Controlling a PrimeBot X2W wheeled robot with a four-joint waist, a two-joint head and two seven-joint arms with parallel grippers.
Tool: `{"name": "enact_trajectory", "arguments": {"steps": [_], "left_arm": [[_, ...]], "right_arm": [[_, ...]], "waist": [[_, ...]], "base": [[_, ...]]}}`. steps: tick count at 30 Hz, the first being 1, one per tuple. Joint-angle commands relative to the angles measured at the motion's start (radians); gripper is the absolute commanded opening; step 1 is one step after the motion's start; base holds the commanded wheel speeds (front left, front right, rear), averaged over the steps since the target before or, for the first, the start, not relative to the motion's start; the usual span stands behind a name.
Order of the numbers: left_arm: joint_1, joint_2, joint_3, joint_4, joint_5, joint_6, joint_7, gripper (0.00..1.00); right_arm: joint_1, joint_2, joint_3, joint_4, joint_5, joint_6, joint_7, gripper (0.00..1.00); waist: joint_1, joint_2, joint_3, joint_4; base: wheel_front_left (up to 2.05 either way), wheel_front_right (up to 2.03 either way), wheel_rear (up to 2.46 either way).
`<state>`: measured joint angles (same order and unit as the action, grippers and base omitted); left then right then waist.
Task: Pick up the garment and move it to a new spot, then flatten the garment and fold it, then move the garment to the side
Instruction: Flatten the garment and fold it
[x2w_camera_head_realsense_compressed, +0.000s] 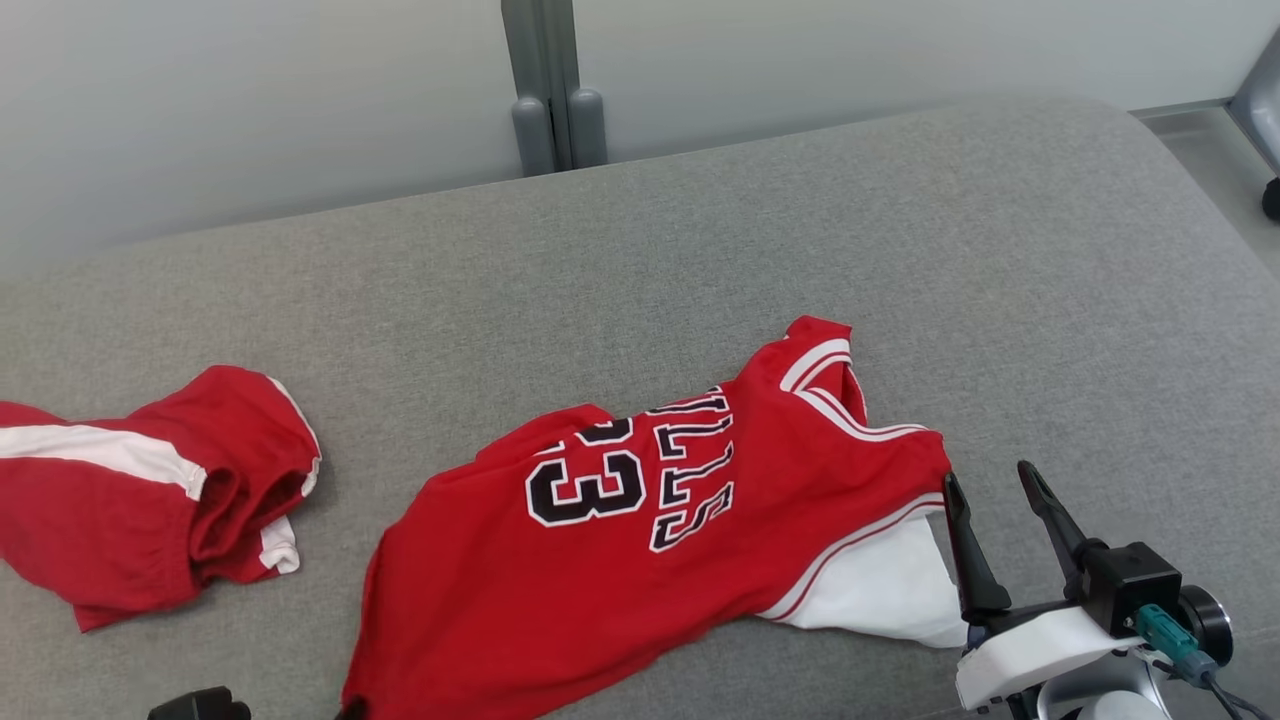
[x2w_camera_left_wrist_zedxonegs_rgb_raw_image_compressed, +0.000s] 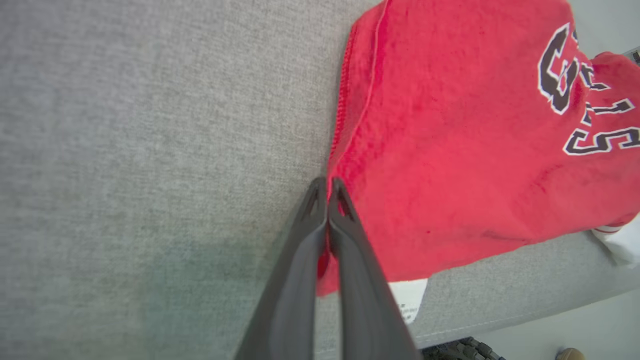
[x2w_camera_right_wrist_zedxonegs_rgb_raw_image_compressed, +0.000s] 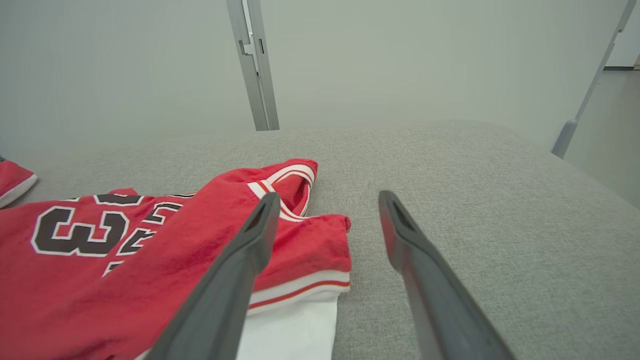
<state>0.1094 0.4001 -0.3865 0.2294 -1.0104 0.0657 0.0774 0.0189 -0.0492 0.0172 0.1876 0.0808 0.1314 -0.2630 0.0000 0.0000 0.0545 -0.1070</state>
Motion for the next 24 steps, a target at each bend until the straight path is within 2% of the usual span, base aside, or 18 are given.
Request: {"name": "enact_trajectory", "arguments": {"steps": [1, 7, 8, 9, 10, 13, 16, 19, 24], "left_arm": [[0.018, 0.001, 0.008, 0.012, -0.012, -0.006, -0.003, 0.0], [0.039, -0.023, 0.022, 0.066, -0.027, -0.019, -0.047, 0.0], [0.04, -0.022, 0.02, 0.073, -0.017, -0.018, -0.056, 0.11], [0.04, -0.025, 0.021, 0.08, -0.011, -0.019, -0.07, 0.37], [0.042, -0.033, 0.026, 0.084, -0.017, -0.02, -0.083, 1.0], [0.047, -0.049, 0.024, 0.088, -0.018, -0.043, -0.115, 1.0], [0.046, -0.051, 0.04, 0.066, 0.021, -0.058, -0.21, 1.0], [0.059, -0.053, 0.041, 0.041, 0.092, -0.052, -0.302, 1.0], [0.082, -0.07, 0.066, -0.014, 0.232, -0.061, -0.343, 1.0]], "right_arm": [[0.011, -0.002, -0.001, 0.0, -0.008, -0.001, -0.003, 1.0], [0.018, -0.002, -0.006, 0.004, -0.024, -0.001, -0.003, 1.0], [0.018, -0.002, -0.007, 0.005, -0.025, -0.001, -0.003, 1.0], [0.019, -0.002, -0.007, 0.005, -0.028, -0.001, -0.003, 1.0], [0.018, -0.002, -0.008, 0.004, -0.03, -0.001, -0.003, 1.0], [0.016, -0.002, -0.008, -0.002, -0.039, -0.001, -0.003, 1.0], [0.015, -0.002, -0.013, -0.017, -0.048, -0.001, -0.003, 1.0], [0.026, -0.002, -0.034, -0.04, -0.058, -0.001, -0.003, 1.0], [0.058, -0.003, -0.067, -0.085, -0.077, -0.001, -0.003, 1.0]], "waist": [[0.0, 0.0, -0.007, 0.01], [0.0, 0.0, -0.029, 0.038], [0.0, 0.0, -0.033, 0.041], [0.0, 0.0, -0.037, 0.044], [0.0, 0.0, -0.04, 0.047], [0.0, 0.0, -0.049, 0.055], [0.0, 0.0, -0.059, 0.061], [0.0, 0.0, -0.07, 0.074], [0.0, 0.0, -0.091, 0.092]], "base": [[0.0, 0.0, 0.0], [0.0, 0.0, 0.0], [0.0, 0.0, 0.0], [0.0, 0.0, 0.0], [0.0, 0.0, 0.0], [0.0, 0.0, 0.0], [0.0, 0.0, 0.0], [0.0, 0.0, 0.0], [0.0, 0.0, 0.0]]}}
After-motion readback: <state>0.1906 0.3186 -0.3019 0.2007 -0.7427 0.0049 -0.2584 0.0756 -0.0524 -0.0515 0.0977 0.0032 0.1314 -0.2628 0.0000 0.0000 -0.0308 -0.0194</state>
